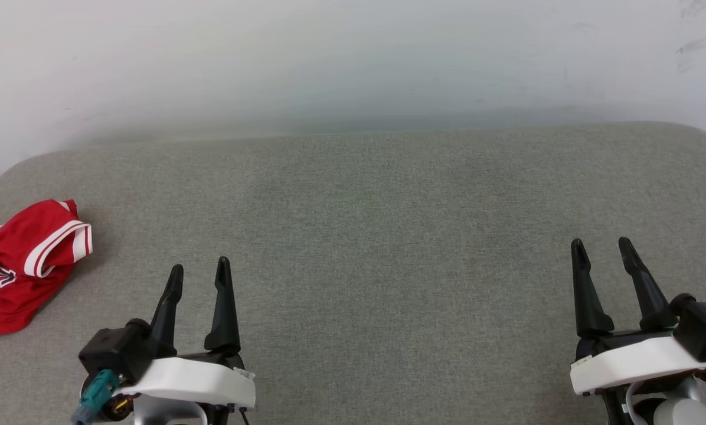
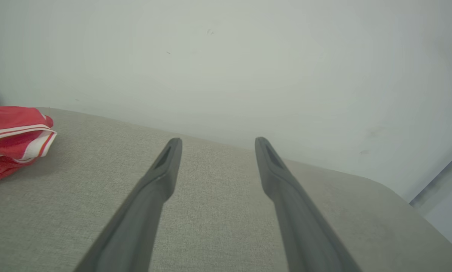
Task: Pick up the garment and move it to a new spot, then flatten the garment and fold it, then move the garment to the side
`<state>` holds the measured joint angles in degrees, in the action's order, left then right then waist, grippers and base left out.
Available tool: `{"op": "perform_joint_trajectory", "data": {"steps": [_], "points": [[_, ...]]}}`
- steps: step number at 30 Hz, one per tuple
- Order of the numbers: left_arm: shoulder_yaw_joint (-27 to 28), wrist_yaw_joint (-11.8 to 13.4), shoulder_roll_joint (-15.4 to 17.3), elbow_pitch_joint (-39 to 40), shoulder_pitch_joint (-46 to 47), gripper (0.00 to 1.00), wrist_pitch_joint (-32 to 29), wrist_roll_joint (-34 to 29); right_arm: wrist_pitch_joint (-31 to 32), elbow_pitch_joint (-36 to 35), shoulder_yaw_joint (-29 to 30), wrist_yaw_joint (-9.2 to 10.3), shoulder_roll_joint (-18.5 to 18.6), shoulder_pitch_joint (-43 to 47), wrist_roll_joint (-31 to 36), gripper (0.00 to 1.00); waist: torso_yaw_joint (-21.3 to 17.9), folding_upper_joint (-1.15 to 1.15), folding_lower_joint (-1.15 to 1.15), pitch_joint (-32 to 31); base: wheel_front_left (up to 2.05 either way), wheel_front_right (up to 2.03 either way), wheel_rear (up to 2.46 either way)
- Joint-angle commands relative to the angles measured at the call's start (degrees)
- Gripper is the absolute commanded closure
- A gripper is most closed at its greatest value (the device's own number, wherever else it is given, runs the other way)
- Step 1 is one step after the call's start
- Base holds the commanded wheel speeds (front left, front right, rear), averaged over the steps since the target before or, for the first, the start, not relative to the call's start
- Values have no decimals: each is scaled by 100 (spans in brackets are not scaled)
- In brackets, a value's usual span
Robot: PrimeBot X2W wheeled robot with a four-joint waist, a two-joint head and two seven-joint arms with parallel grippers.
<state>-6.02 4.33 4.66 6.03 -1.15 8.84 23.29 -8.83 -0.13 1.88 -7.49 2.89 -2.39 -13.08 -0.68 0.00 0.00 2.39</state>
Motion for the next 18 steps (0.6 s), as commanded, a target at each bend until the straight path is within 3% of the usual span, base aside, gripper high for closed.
{"op": "perform_joint_trajectory", "data": {"steps": [1,3,4,7,18], "points": [[-104,110,66,58,72,0,66,-160,-58,-63,-8,0,1,-60,204,0,-3,0,0,13,0,0,0],[-250,248,156,41,78,0,90,-284,-92,-59,-16,0,0,-66,355,0,-6,0,0,22,0,0,0],[-475,445,279,6,70,0,129,-453,-129,-46,-24,0,0,-45,573,0,-14,0,0,14,0,0,0],[-651,610,363,-53,47,0,176,-555,-169,-39,-36,0,0,-6,794,0,-18,0,0,3,0,0,0],[-1023,790,533,-204,-29,0,303,-947,-301,-18,-132,0,-1,43,1425,0,-34,0,0,-6,0,0,0]]}}
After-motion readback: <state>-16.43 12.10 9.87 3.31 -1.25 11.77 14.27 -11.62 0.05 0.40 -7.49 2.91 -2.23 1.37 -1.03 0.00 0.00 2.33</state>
